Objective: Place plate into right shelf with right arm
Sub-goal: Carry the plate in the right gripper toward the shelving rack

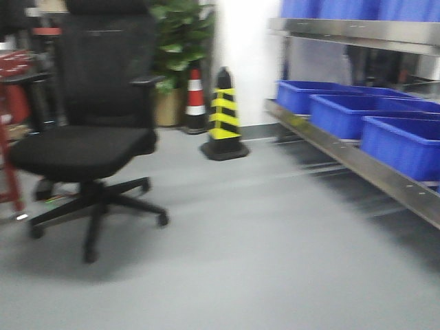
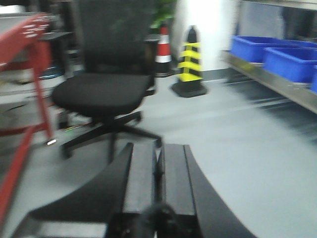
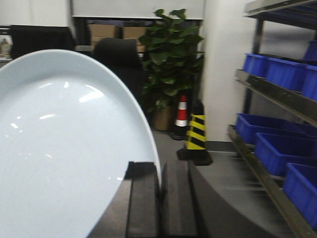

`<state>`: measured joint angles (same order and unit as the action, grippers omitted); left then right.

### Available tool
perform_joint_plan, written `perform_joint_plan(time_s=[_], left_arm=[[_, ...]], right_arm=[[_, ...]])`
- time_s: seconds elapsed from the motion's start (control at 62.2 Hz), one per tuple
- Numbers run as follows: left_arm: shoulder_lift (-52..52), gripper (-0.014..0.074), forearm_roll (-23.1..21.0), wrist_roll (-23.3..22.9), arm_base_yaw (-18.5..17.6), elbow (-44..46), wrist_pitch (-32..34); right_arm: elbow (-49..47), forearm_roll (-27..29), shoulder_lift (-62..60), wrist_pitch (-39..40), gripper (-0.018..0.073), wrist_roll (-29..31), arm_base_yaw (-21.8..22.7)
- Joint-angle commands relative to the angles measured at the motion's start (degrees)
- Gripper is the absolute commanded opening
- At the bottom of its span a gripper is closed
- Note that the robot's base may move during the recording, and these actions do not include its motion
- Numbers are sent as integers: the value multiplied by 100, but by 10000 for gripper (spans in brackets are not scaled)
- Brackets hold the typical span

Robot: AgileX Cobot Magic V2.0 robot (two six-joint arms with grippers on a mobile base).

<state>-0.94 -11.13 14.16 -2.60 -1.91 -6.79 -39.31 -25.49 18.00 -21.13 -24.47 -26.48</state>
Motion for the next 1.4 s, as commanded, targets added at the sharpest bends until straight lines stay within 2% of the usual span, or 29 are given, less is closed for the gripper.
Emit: perform_joint_plan(time_s=[0.0,1.383], left_arm=[[-60,-47,-34,-16,-27,-45,480],[-60,-47,-34,-16,-27,-45,480]], right_arm=[[-164,-140,41,492,29,40,13],[-164,-140,41,486,29,40,13]])
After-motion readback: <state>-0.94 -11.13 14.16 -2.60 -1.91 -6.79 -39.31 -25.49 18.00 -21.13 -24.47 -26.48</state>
